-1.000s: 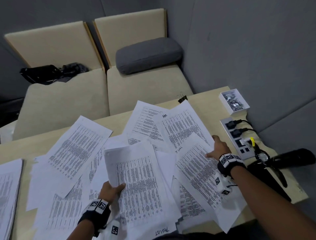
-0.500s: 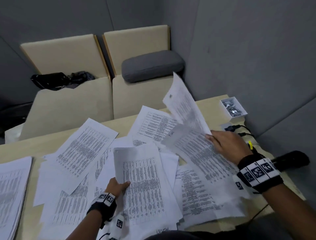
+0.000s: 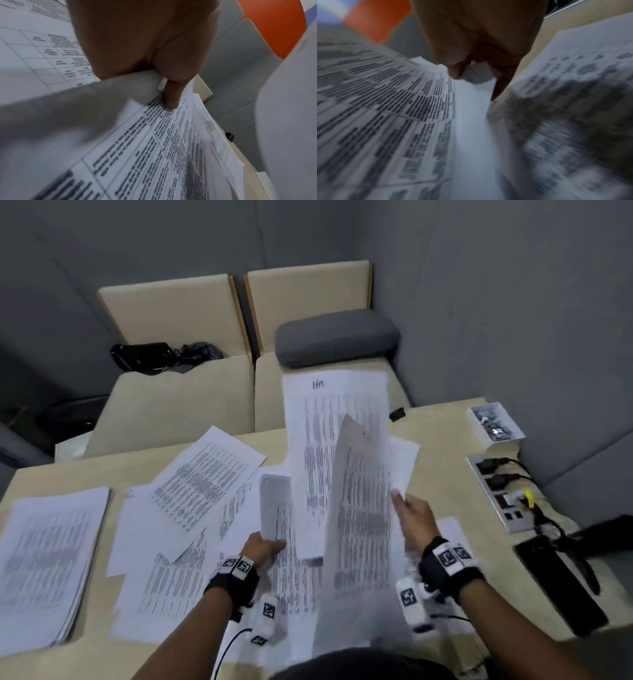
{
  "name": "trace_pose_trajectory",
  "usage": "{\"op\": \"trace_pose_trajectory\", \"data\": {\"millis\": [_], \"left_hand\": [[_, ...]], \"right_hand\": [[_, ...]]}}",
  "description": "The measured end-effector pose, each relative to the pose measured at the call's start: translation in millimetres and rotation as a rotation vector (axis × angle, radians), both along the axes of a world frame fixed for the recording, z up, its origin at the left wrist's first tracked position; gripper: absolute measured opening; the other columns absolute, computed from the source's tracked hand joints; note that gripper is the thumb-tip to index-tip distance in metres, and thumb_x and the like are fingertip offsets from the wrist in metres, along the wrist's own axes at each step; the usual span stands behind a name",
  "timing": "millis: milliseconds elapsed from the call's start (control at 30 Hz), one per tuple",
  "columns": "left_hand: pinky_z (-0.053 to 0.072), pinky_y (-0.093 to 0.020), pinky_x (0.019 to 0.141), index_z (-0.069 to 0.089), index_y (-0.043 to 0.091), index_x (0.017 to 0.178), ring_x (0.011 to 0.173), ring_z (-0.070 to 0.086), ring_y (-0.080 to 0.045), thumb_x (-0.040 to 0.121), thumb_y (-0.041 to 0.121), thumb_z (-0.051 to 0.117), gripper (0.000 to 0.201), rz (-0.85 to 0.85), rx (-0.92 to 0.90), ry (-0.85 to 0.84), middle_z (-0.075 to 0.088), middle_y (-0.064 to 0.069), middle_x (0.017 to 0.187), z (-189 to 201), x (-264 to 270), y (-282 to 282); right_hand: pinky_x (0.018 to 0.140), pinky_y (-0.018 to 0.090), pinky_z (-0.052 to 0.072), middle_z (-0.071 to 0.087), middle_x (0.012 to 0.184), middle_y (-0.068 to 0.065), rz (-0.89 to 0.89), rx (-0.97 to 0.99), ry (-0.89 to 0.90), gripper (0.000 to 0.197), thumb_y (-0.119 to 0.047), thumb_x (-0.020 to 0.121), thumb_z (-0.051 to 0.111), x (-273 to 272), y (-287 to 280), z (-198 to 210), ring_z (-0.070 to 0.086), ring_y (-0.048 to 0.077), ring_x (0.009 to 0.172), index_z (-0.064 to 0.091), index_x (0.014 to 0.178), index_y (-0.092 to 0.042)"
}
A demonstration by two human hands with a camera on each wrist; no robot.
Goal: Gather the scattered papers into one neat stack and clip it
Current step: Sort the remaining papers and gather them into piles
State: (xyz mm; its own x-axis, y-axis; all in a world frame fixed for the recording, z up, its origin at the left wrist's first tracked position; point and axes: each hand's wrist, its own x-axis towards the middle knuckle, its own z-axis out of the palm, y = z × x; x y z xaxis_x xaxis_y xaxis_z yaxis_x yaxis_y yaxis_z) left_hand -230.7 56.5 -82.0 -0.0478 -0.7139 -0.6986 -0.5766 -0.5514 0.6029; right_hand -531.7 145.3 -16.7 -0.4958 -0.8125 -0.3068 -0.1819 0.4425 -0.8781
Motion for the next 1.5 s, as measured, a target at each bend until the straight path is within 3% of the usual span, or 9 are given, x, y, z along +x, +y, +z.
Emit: {"op": "trace_pose_trajectory", "data": {"millis": [200, 333, 633, 800, 933, 1133, 1267, 1400, 1500], "left_hand": [[0.05, -0.044, 0.087, 0.054, -0.007, 0.126, 0.096, 0.065, -0.037, 0.094, 0.043, 0.054, 0.059, 0.13, 0.023, 0.139, 0.067, -0.024, 0.106, -4.6, 2.1, 5.9], [0.044, -0.057, 0.101, 0.063, 0.026, 0.124, 0.111, 0.064, -0.034, 0.075, 0.083, 0.044, 0.077, 0.222, 0.124, 0.421, 0.069, -0.009, 0.119, -5.3, 1.4, 14.9], [0.058, -0.036, 0.07, 0.062, 0.006, 0.104, 0.079, 0.067, -0.025, 0.079, 0.026, 0.076, 0.035, -0.129, -0.11, 0.022, 0.067, -0.005, 0.084, 8.2, -3.9, 6.7], [0.059, -0.044, 0.077, 0.063, 0.017, 0.093, 0.079, 0.069, -0.025, 0.086, 0.041, 0.065, 0.026, -0.116, -0.144, 0.13, 0.071, -0.006, 0.087, 17.6, 0.1, 9.3], [0.054, -0.041, 0.074, 0.061, 0.012, 0.093, 0.072, 0.063, -0.025, 0.096, 0.057, 0.031, 0.055, -0.052, -0.153, 0.039, 0.066, -0.009, 0.082, 11.5, 5.3, 6.2], [0.054, -0.039, 0.089, 0.061, 0.015, 0.116, 0.089, 0.067, -0.012, 0.082, 0.039, 0.073, 0.043, -0.127, -0.164, 0.191, 0.071, 0.001, 0.099, 20.9, 1.0, 12.8], [0.056, -0.025, 0.064, 0.062, 0.002, 0.109, 0.082, 0.07, -0.027, 0.076, 0.014, 0.08, 0.04, -0.082, -0.249, 0.168, 0.067, 0.003, 0.079, 30.4, -8.3, 12.1], [0.055, -0.02, 0.055, 0.064, 0.0, 0.097, 0.066, 0.069, -0.014, 0.078, -0.002, 0.074, 0.022, 0.043, -0.419, 0.385, 0.068, -0.003, 0.076, 87.8, -15.8, 13.4], [0.06, -0.031, 0.069, 0.066, -0.001, 0.102, 0.079, 0.072, -0.02, 0.077, -0.004, 0.074, 0.027, 0.135, -0.558, 0.546, 0.073, -0.008, 0.087, 141.3, -13.8, 6.0]], "right_hand": [[0.05, 0.026, 0.028, 0.046, 0.056, 0.001, 0.39, 0.459, 0.364, 0.051, -0.045, 0.098, 0.047, 23.5, 25.2, -82.9, 0.049, 0.02, 0.059, 0.036, 0.057, -0.016], [0.056, 0.029, 0.034, 0.046, 0.063, 0.001, 0.527, 0.47, 0.456, 0.048, -0.048, 0.1, 0.037, 33.5, 22.2, -75.9, 0.049, 0.021, 0.062, 0.037, 0.065, -0.015], [0.078, 0.031, 0.048, 0.055, 0.114, 0.006, 0.574, 0.308, 0.596, 0.036, -0.027, 0.103, 0.037, 26.4, 5.4, -63.2, 0.06, 0.024, 0.098, 0.048, 0.136, -0.015], [0.094, 0.029, 0.047, 0.067, 0.109, 0.011, 0.359, 0.128, 0.374, 0.024, -0.016, 0.093, 0.061, 21.7, -9.3, -57.0, 0.062, 0.024, 0.102, 0.069, 0.112, -0.004], [0.077, 0.032, 0.046, 0.061, 0.094, 0.007, 0.417, 0.119, 0.463, 0.01, -0.01, 0.096, 0.053, 25.3, -16.7, -47.2, 0.058, 0.026, 0.085, 0.062, 0.094, -0.01], [0.075, 0.037, 0.047, 0.057, 0.09, 0.006, 0.499, 0.067, 0.46, 0.015, -0.009, 0.097, 0.047, 32.9, -31.2, -34.4, 0.055, 0.026, 0.082, 0.053, 0.084, -0.014], [0.092, 0.038, 0.046, 0.054, 0.108, 0.006, 0.39, -0.002, 0.263, 0.007, -0.014, 0.095, 0.056, 42.3, -37.7, -28.4, 0.056, 0.025, 0.1, 0.058, 0.102, -0.014], [0.105, 0.042, 0.041, 0.051, 0.13, -0.006, 0.19, 0.023, -0.158, 0.09, -0.052, 0.064, 0.085, 30.4, -46.2, -6.6, 0.049, 0.014, 0.12, 0.043, 0.137, -0.021], [0.087, 0.041, 0.054, 0.07, 0.096, -0.001, 0.26, -0.052, -0.253, 0.088, -0.064, 0.037, 0.091, 26.3, -51.0, 36.3, 0.067, 0.013, 0.091, 0.061, 0.101, -0.011]]}}
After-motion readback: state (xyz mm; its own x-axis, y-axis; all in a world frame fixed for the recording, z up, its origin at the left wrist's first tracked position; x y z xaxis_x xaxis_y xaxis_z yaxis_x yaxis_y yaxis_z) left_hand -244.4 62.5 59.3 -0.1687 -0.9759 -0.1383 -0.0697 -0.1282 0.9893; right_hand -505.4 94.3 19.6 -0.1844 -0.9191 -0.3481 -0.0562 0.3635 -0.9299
